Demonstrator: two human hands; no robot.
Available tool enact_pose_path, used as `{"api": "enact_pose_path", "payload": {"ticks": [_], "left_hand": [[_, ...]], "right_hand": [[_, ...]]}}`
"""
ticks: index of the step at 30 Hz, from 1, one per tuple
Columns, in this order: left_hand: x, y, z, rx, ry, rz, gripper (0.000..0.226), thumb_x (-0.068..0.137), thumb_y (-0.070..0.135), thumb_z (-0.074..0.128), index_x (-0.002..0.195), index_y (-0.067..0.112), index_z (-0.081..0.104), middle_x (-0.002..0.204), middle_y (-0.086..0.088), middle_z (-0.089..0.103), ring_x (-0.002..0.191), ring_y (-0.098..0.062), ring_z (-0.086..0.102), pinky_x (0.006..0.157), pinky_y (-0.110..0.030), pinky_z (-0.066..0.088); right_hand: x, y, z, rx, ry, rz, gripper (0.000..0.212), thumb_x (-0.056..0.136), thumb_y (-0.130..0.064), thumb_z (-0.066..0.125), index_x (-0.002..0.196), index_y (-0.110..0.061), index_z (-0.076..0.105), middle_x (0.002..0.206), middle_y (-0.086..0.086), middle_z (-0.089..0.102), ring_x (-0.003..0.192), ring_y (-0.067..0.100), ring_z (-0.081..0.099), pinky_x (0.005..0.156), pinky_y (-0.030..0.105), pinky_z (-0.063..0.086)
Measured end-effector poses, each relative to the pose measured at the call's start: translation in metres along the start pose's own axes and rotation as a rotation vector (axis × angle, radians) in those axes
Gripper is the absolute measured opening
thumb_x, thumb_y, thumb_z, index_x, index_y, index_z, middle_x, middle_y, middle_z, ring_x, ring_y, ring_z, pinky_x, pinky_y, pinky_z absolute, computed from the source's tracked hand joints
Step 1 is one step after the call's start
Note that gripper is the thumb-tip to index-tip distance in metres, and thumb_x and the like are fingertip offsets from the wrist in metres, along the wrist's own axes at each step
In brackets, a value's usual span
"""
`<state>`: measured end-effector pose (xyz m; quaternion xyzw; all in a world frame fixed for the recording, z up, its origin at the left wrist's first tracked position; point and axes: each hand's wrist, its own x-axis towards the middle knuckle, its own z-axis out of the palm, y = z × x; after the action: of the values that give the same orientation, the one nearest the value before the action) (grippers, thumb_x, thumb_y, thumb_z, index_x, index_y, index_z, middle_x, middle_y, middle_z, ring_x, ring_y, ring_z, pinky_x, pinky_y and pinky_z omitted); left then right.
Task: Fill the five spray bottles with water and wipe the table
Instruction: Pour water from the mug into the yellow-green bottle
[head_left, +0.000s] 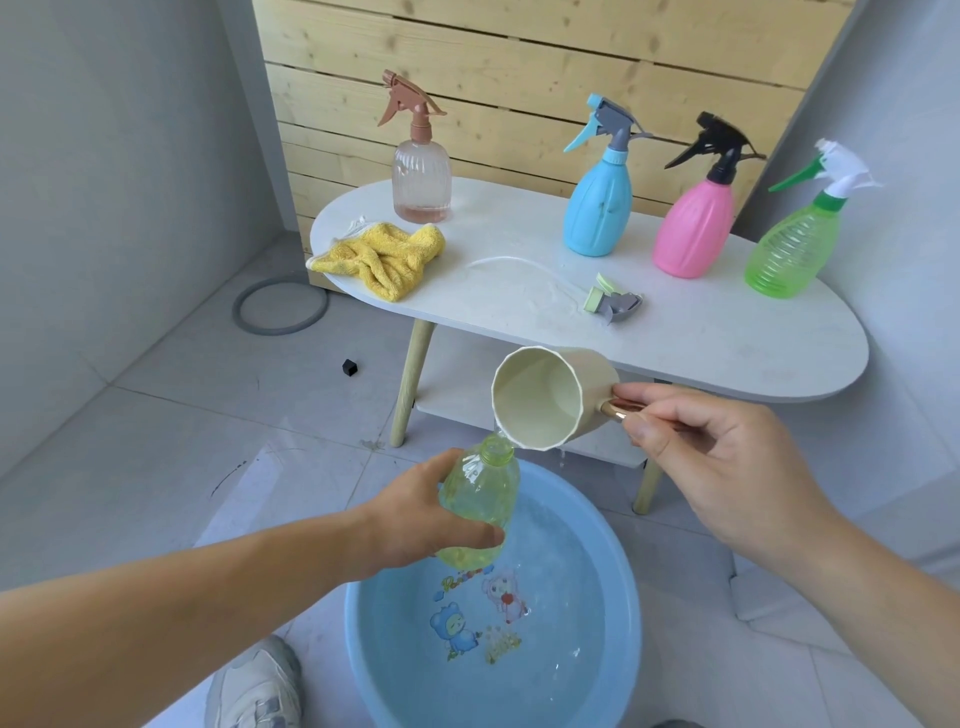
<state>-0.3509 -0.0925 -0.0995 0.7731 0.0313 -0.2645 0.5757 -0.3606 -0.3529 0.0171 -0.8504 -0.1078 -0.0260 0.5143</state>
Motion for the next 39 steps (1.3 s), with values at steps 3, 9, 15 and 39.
{"api": "enact_pose_path", "payload": {"ticks": [3, 9, 15, 39], "left_hand": [[0.0004, -0.0001, 0.0000, 0.000, 0.001, -0.001, 0.075, 0.051, 0.042, 0.092, 0.119, 0.050, 0.058, 0.113, 0.006, 0.071, 0.101, -0.016, 0.072, 0.085, -0.043, 0.063], [0.0008, -0.0008, -0.0005, -0.006, -0.005, 0.003, 0.071, 0.054, 0.040, 0.092, 0.116, 0.051, 0.060, 0.110, 0.007, 0.072, 0.099, -0.015, 0.073, 0.085, -0.043, 0.063], [0.0021, -0.0027, -0.0005, 0.013, -0.002, 0.009, 0.073, 0.052, 0.043, 0.092, 0.118, 0.049, 0.060, 0.110, 0.008, 0.072, 0.101, -0.015, 0.072, 0.087, -0.043, 0.062], [0.0021, -0.0044, 0.0000, 0.011, -0.016, 0.012, 0.075, 0.053, 0.041, 0.091, 0.120, 0.048, 0.059, 0.115, 0.006, 0.069, 0.104, -0.016, 0.071, 0.087, -0.043, 0.062]], "right_hand": [[0.0004, 0.0002, 0.0003, -0.005, 0.006, -0.019, 0.016, 0.080, -0.039, 0.062, 0.080, -0.032, 0.077, 0.114, -0.019, 0.070, 0.106, -0.004, 0.064, 0.085, 0.006, 0.043], [0.0008, 0.0012, -0.0004, -0.008, 0.000, -0.046, 0.018, 0.080, -0.040, 0.062, 0.082, -0.029, 0.076, 0.116, -0.017, 0.070, 0.109, -0.002, 0.064, 0.090, 0.010, 0.045], [0.0014, 0.0035, -0.0003, -0.011, 0.007, -0.063, 0.018, 0.080, -0.038, 0.063, 0.082, -0.026, 0.076, 0.118, -0.013, 0.069, 0.111, 0.000, 0.063, 0.097, 0.019, 0.047], [0.0014, 0.0043, -0.0005, -0.146, 0.025, -0.145, 0.013, 0.088, -0.019, 0.068, 0.078, -0.022, 0.075, 0.120, -0.014, 0.068, 0.114, -0.002, 0.061, 0.100, 0.024, 0.046]]}}
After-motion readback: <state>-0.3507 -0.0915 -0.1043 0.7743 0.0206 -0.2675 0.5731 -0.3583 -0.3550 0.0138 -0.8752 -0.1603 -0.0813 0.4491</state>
